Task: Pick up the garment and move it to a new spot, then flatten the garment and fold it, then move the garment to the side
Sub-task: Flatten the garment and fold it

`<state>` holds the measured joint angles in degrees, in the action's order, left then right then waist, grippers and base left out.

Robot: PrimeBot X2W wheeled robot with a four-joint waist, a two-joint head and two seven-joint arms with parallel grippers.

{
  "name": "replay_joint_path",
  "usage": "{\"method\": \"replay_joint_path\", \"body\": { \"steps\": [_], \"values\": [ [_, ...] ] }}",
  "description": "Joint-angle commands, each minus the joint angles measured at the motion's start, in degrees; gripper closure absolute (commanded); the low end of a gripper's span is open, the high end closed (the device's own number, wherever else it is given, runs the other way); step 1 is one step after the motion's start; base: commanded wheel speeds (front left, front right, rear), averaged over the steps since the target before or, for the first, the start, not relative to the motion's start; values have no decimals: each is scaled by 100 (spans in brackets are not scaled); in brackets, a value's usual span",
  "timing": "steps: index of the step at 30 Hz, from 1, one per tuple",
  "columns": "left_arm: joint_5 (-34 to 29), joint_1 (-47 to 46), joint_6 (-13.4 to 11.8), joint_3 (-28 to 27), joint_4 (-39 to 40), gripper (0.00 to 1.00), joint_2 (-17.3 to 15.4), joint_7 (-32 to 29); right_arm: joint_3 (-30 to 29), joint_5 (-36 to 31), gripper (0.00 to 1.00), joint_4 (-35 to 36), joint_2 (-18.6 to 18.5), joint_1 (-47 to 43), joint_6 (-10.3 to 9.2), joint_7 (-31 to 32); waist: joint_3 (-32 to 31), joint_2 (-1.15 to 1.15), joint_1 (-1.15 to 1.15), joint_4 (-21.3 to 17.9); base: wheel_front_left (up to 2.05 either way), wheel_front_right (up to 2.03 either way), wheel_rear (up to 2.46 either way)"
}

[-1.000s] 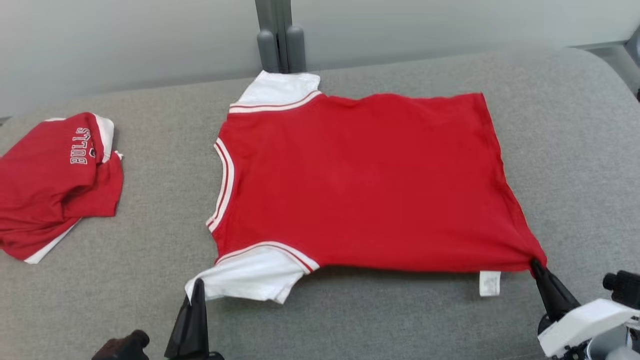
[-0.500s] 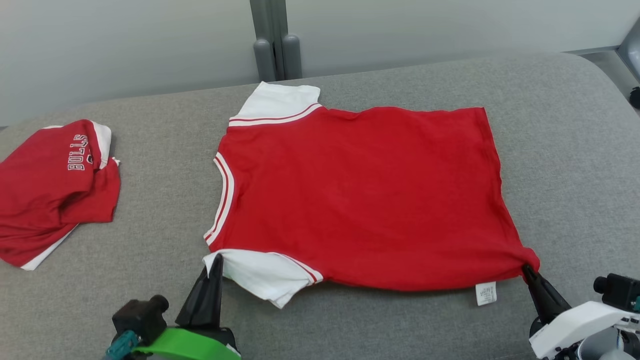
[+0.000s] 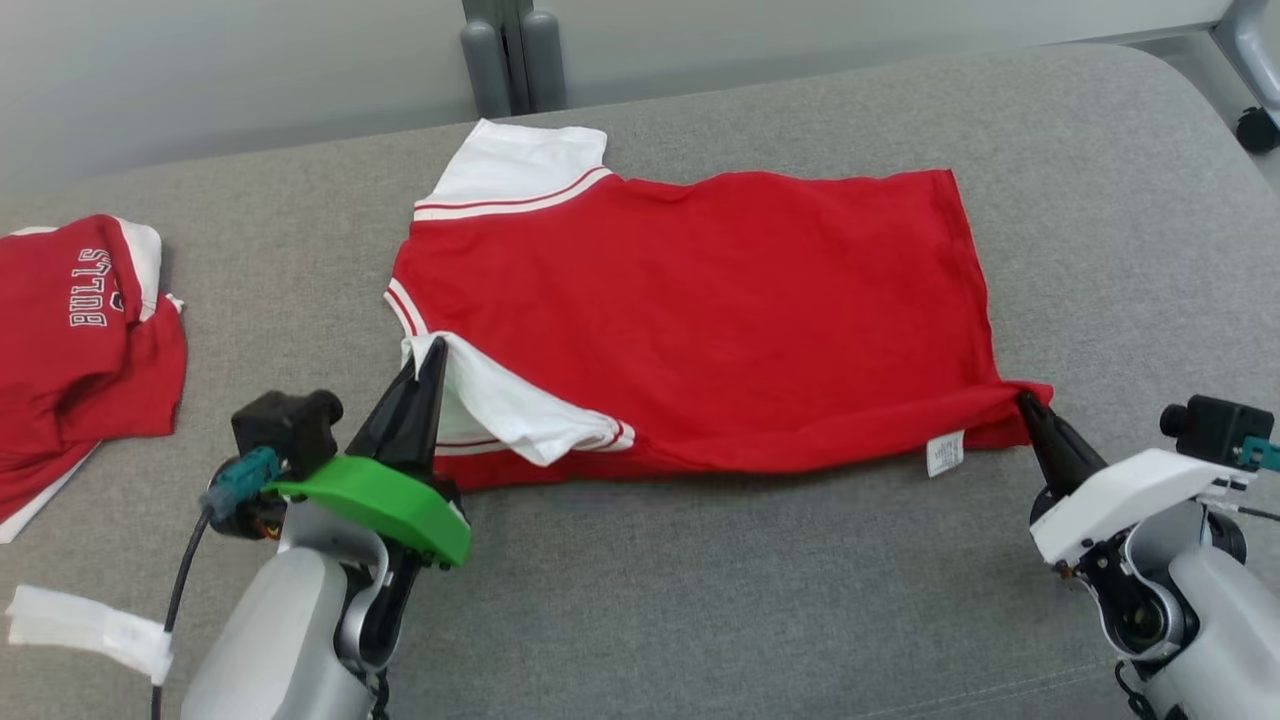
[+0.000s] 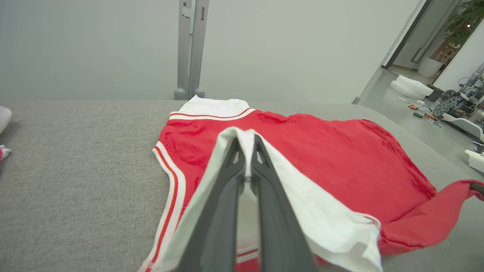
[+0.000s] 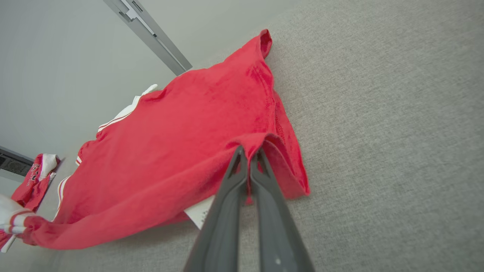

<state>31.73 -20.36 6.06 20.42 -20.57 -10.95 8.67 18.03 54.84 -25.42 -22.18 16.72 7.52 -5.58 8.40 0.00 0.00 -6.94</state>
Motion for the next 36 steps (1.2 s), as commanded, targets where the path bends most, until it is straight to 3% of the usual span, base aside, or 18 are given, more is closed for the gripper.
{"method": "replay_joint_path", "body": {
  "steps": [1, 7, 8, 9, 10, 11, 16, 23, 29, 36],
  "values": [
    [27, -276, 30, -7, -223, 100, 37, 8, 6, 6, 100, -158, 33, 204, -6, 28, 159, 0, 0, -14, 0, 0, 0],
    [121, -1048, 104, 117, -1340, 100, 212, 232, 149, -52, 100, -806, 101, 786, -6, -137, 282, 0, 0, 36, 0, 0, 0],
    [110, -1133, 108, 144, -1502, 100, 225, 288, 171, -31, 83, -887, 118, 842, -6, -172, 285, 0, 0, 37, 0, 0, 0],
    [101, -1222, 115, 160, -1682, 100, 262, 359, 196, -40, 55, -967, 117, 897, -6, -265, 281, 0, 0, 40, 0, 0, 0],
    [88, -1279, 123, 195, -1822, 55, 295, 409, 228, -41, 0, -1015, 124, 933, -6, -327, 275, 0, 0, 43, 0, 0, 0],
    [63, -1326, 131, 257, -1944, 0, 329, 478, 275, -33, 0, -1071, 128, 954, -6, -398, 260, 0, 0, 44, 0, 0, 0],
    [116, -1180, 139, 122, -2100, 0, 316, 649, 575, -230, 0, -1150, -46, 822, -6, -733, 138, 0, 0, 56, 0, 0, 0],
    [-197, -317, 143, -316, -1574, 0, 176, 652, 837, -694, 0, -1104, -304, 525, -6, -941, 123, 0, 0, 96, 0, 0, 0],
    [-267, 63, 146, -279, -1857, 0, 261, 654, 835, -911, 0, -1288, -253, 559, -6, -959, 218, 0, 0, 120, 0, 0, 0],
    [-184, -291, 148, -136, -2531, 0, 346, 651, 918, -966, 0, -1706, -70, 860, -6, -964, 354, 0, 0, 64, 0, 0, 0]
  ]
}}
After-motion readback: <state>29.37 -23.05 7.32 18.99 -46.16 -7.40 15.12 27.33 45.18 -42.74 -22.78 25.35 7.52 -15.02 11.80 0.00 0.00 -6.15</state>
